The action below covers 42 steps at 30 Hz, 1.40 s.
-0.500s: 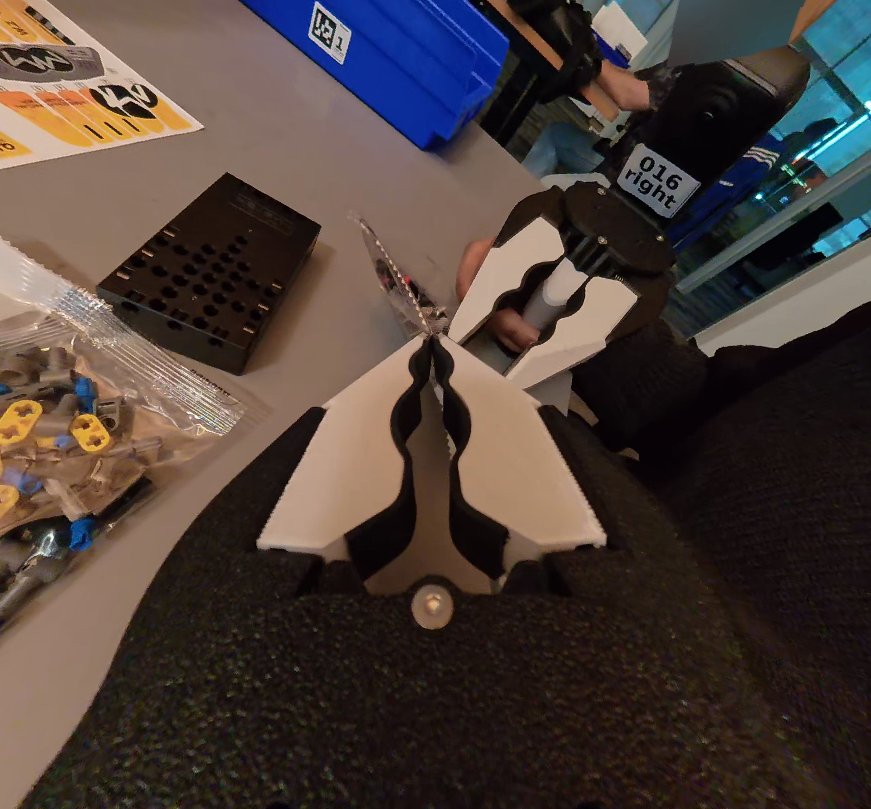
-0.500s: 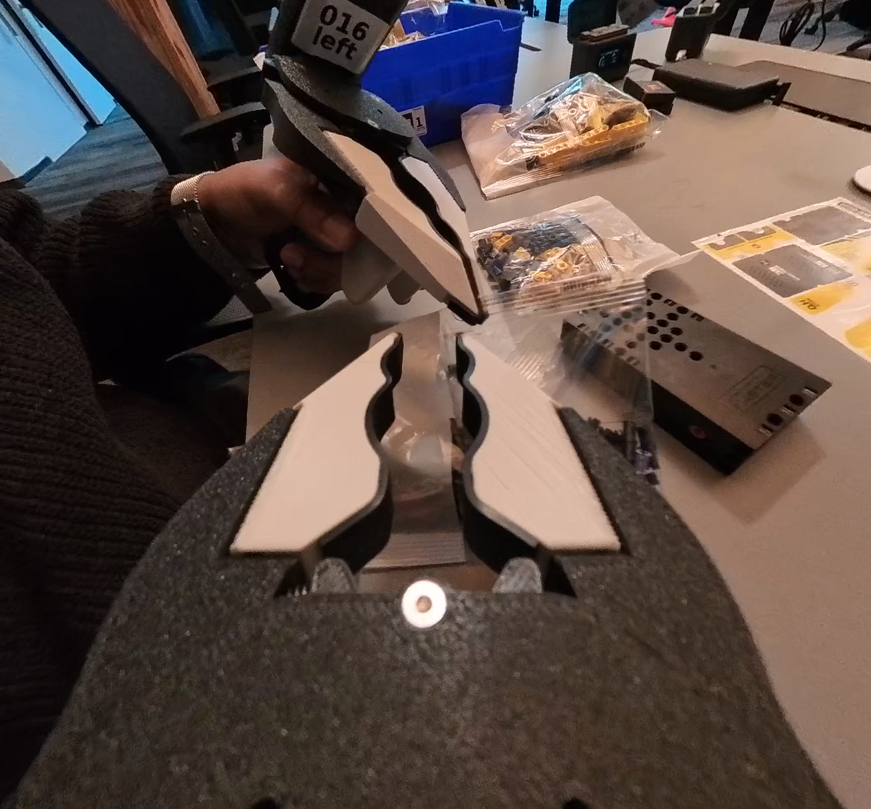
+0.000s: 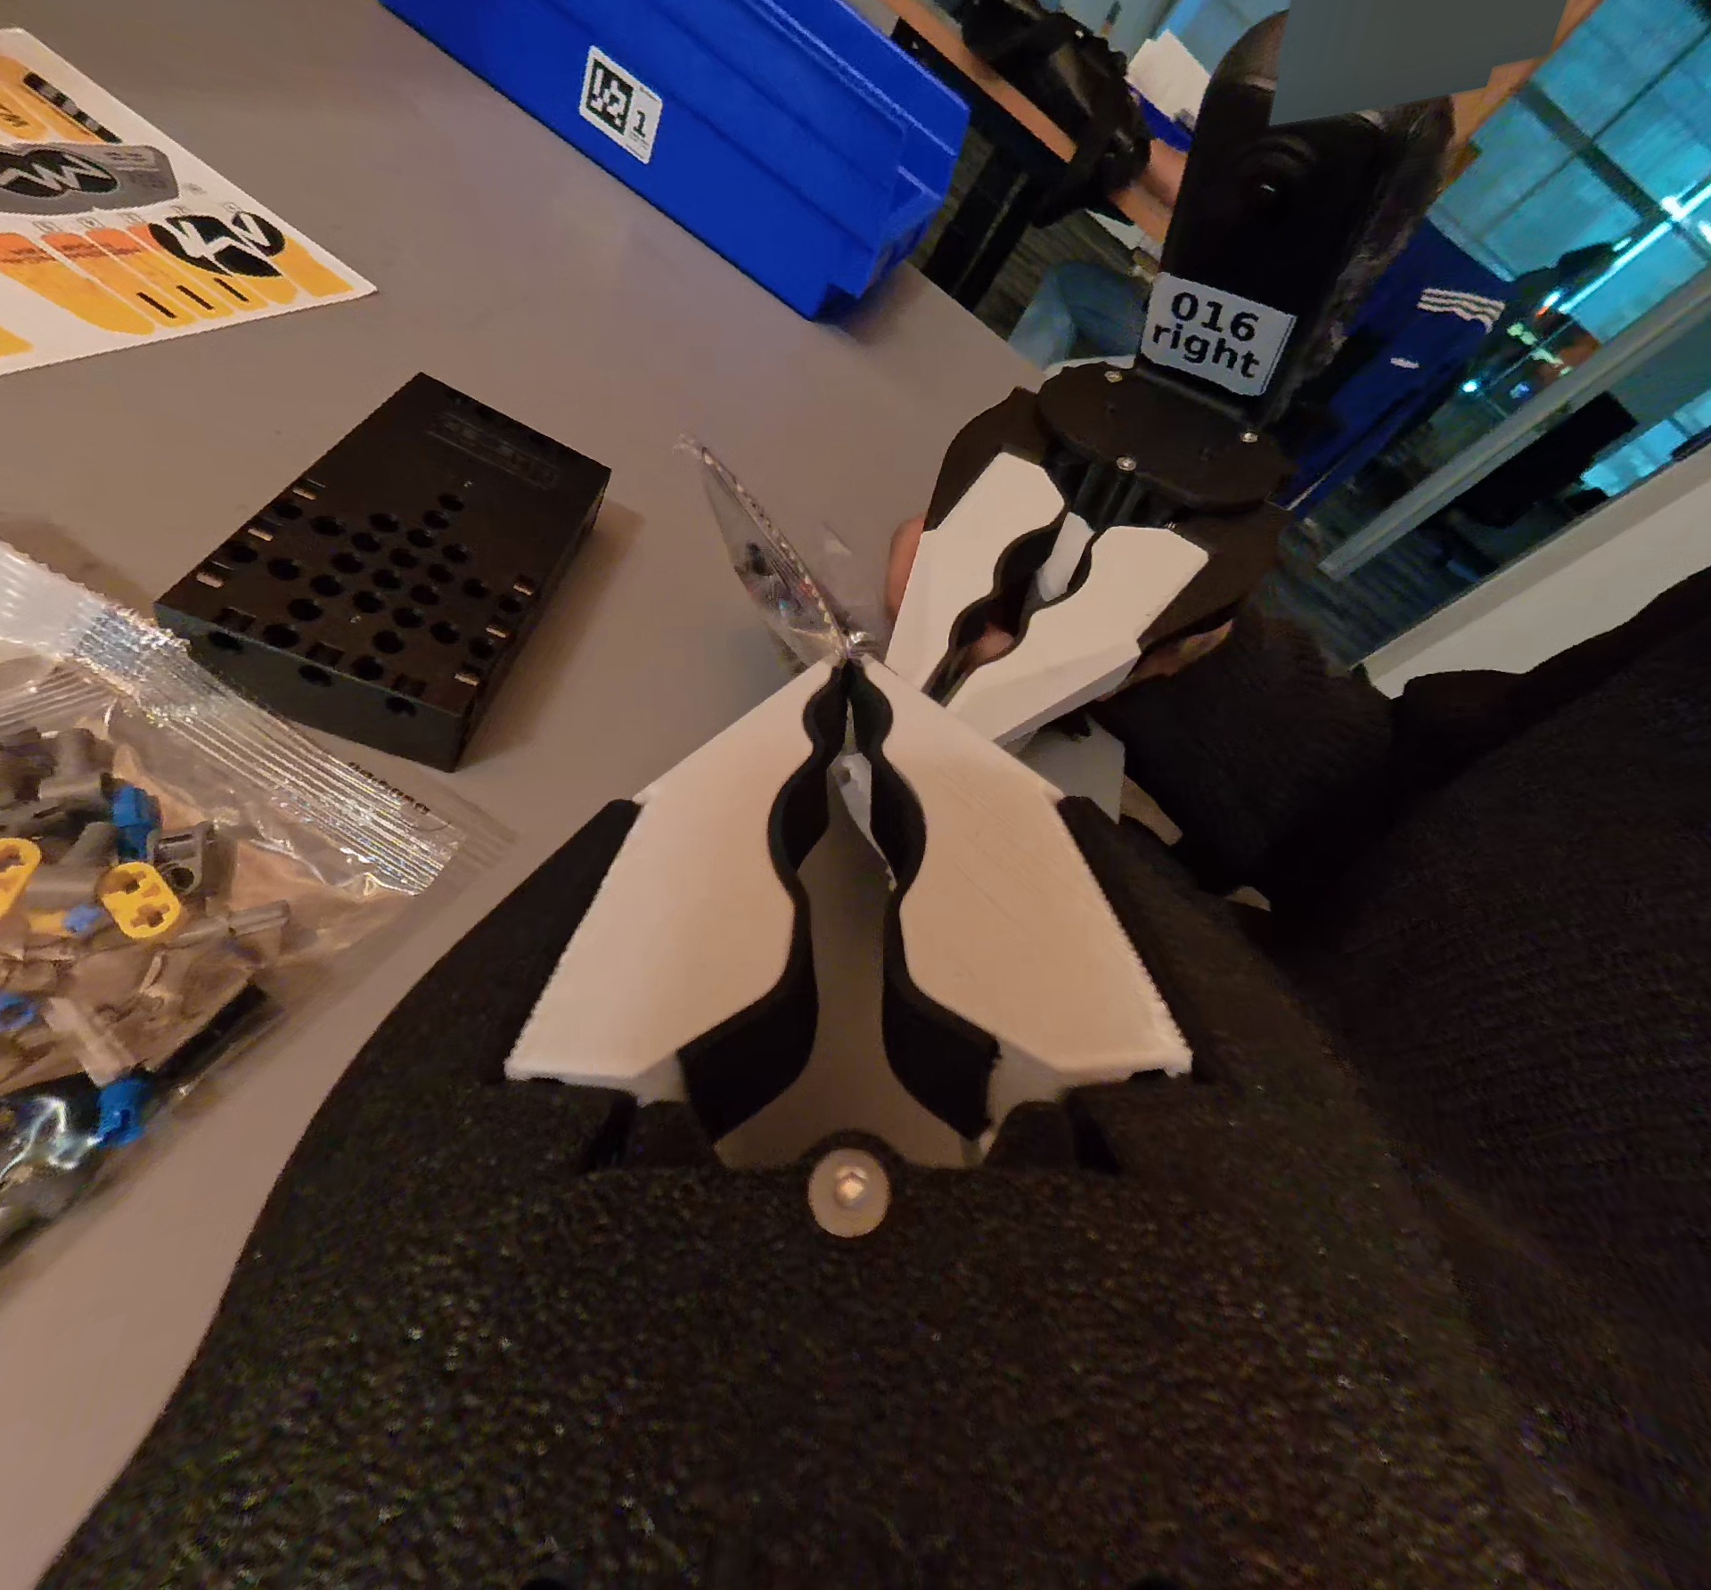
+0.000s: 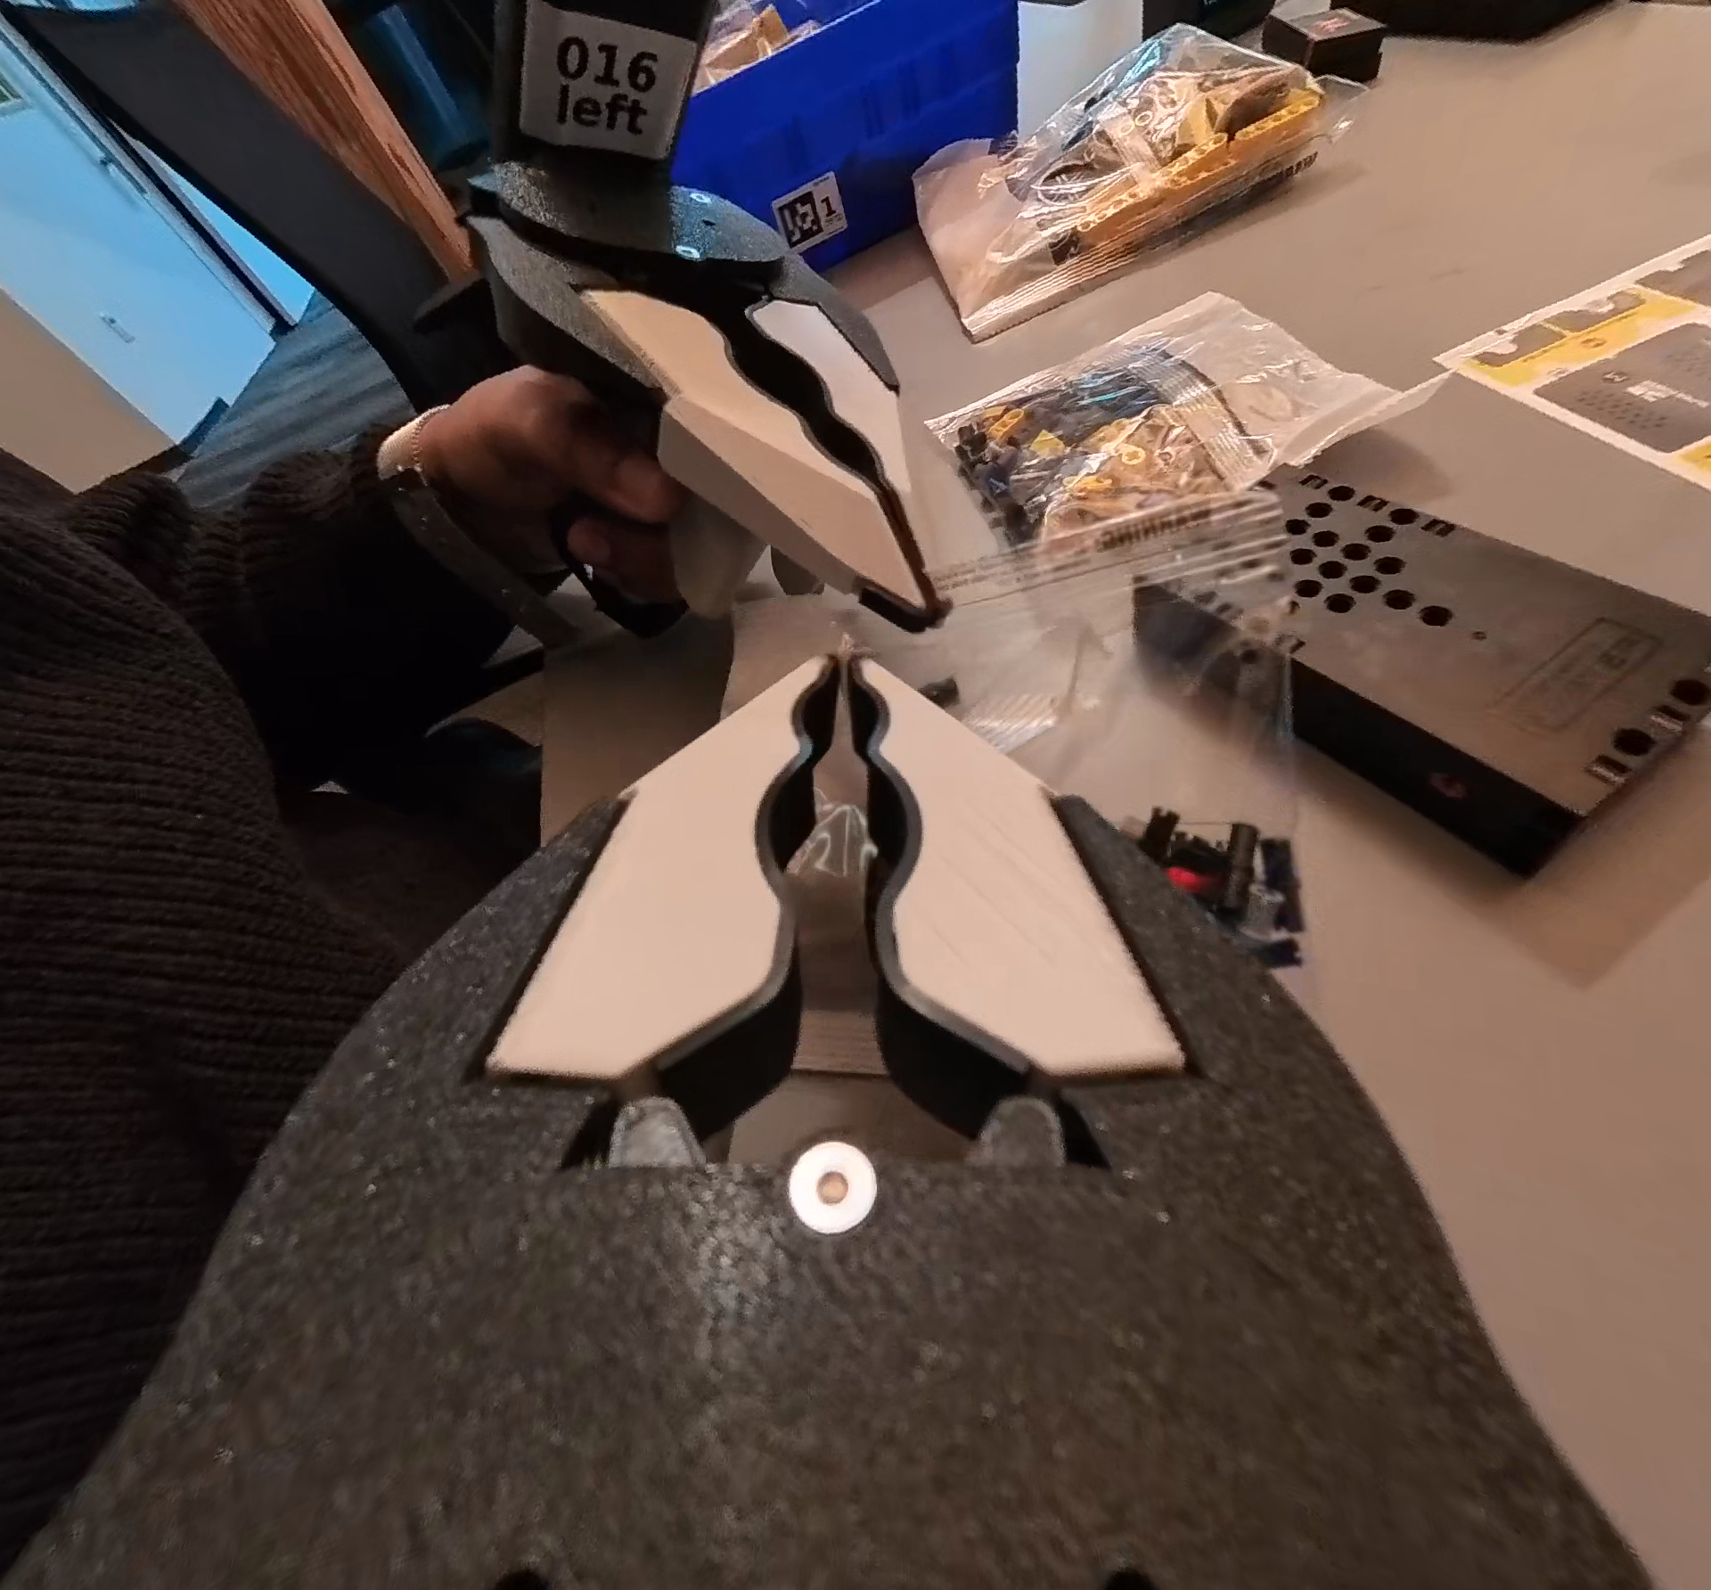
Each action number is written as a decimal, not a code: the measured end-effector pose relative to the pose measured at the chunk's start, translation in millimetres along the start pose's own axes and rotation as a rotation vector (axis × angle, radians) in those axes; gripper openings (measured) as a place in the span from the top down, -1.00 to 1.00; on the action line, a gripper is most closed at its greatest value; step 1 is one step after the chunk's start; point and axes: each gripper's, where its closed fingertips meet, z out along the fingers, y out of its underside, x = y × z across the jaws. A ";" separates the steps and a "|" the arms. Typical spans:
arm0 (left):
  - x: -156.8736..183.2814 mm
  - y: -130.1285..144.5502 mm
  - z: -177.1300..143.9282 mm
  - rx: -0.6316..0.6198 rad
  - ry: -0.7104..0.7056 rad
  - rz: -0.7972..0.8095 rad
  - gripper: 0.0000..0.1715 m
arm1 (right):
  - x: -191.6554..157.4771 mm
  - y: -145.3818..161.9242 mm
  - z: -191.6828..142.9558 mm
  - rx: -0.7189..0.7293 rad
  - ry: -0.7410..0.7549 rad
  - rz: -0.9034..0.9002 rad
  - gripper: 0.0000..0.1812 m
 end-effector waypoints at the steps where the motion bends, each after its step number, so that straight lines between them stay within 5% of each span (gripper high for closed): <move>1: -1.0 0.8 1.1 -0.004 -0.012 0.007 1.00 | 0.5 0.2 0.2 -0.001 0.005 -0.002 0.98; 22: -25.8 5.6 6.5 -0.044 -0.232 0.132 1.00 | 17.1 5.3 8.7 -0.083 0.303 -0.386 1.00; 42: -25.0 7.8 12.8 -0.072 -0.343 0.298 1.00 | 11.9 7.2 7.1 -0.085 0.324 -0.587 1.00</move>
